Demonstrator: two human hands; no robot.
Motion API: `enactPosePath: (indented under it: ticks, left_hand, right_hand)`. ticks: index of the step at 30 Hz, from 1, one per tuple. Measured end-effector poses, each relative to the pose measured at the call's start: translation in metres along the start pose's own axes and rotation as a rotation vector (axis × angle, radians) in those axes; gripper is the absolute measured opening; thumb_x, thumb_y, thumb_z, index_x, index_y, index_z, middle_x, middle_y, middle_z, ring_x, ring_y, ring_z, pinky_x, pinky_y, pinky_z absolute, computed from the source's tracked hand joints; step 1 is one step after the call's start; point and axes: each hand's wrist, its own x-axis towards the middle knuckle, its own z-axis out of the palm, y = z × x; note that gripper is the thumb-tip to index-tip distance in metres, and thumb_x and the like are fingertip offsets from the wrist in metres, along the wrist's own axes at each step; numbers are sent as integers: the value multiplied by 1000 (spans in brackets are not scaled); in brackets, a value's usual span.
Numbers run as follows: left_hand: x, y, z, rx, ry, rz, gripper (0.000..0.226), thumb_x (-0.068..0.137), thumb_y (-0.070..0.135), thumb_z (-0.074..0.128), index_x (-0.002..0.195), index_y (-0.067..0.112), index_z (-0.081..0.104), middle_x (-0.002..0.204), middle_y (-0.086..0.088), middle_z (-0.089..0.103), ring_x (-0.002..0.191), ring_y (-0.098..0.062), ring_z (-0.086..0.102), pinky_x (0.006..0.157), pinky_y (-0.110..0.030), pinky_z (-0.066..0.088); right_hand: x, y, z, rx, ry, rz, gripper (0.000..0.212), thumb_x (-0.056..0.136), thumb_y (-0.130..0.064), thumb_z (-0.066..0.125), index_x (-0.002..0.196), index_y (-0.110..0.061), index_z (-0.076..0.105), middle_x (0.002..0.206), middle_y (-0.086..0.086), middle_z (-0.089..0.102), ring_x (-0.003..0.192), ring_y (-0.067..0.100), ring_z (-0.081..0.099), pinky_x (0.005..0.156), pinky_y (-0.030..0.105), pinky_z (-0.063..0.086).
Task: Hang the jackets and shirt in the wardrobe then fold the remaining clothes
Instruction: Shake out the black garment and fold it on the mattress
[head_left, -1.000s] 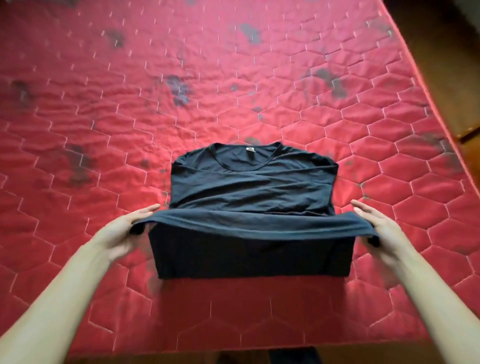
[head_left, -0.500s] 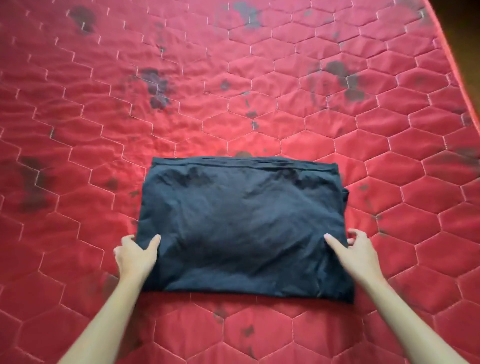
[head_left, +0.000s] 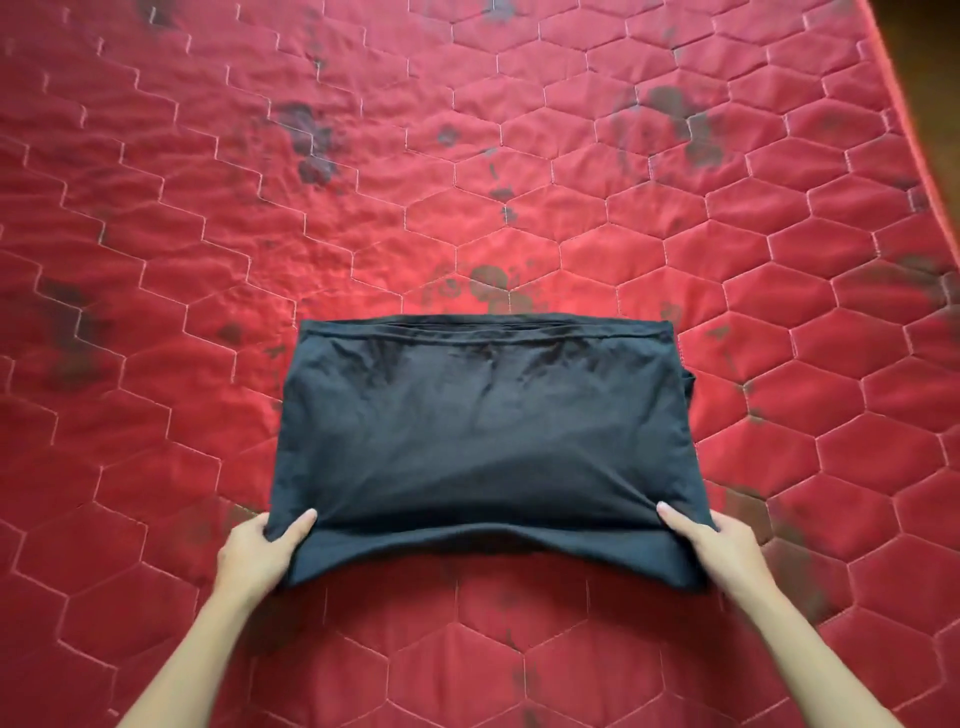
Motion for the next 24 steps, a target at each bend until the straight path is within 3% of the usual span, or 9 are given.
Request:
enactPosePath:
  ticks: [2,4,8,11,14,18,20,22,24]
  left_hand:
    - [-7,-5,4,-121,-65,12,25,86,40,75,90,15,75,88,-6,75,88,-25,69,83,-42,53]
    - [-13,-10,4,-216,-112,28,19,85,31,77,91,13,75,79,-3,74,76,-22,67,74,-41,53]
    - [-21,-26,-8,-296,-138,56,16,84,23,79,92,10,74,78,-5,76,71,-22,70,72,-45,61]
    - [-29,-33,-16,-299,-152,89,16,86,16,77,93,4,71,75,-9,71,61,-17,64,49,-30,58]
    - [-32,-41,-20,-268,-120,123,18,83,16,79,94,5,70,82,-11,73,59,-15,62,42,-21,50]
    - [-31,-56,-17,-286,-125,70,35,72,17,88,100,16,67,93,-3,75,71,-25,72,49,-35,57]
    - [-35,-57,-15,-304,-131,53,48,69,13,89,109,19,63,97,-3,74,79,-25,73,62,-42,61]
    - [-43,-57,-11,-225,-8,99,62,68,12,89,122,19,59,105,-7,70,85,-23,70,82,-44,57]
    - [-51,-54,-6,-128,192,167,66,70,13,87,129,15,56,116,-10,61,101,-26,63,95,-42,49]
  right_hand:
    - [-8,-1,5,199,-18,51,5,83,-14,74,87,-11,74,88,7,72,73,17,62,69,33,47]
    - [-17,-8,11,342,-37,34,10,82,-8,71,92,-11,72,93,8,73,79,21,64,71,33,49]
    - [-40,-41,28,517,-68,-90,22,82,1,64,98,-13,70,98,6,72,78,17,65,64,24,54]
    - [-66,-77,56,551,-85,-272,27,83,9,60,91,-16,67,86,-1,73,74,12,65,70,27,54]
    - [-99,-113,97,499,-198,-470,32,83,13,60,90,-17,67,78,-8,71,73,9,62,68,24,52]
    - [-139,-145,169,284,-369,-658,23,80,8,62,87,-14,64,73,-7,64,68,6,53,62,23,47]
    - [-154,-147,211,111,-443,-739,12,76,-7,65,86,-10,59,74,0,64,66,8,52,63,31,50]
    - [-161,-139,249,-99,-518,-829,21,76,-16,68,93,-7,59,99,11,67,81,18,62,77,38,50]
    - [-163,-127,274,-339,-663,-858,34,82,-21,72,115,-16,63,146,4,50,99,11,68,86,22,46]
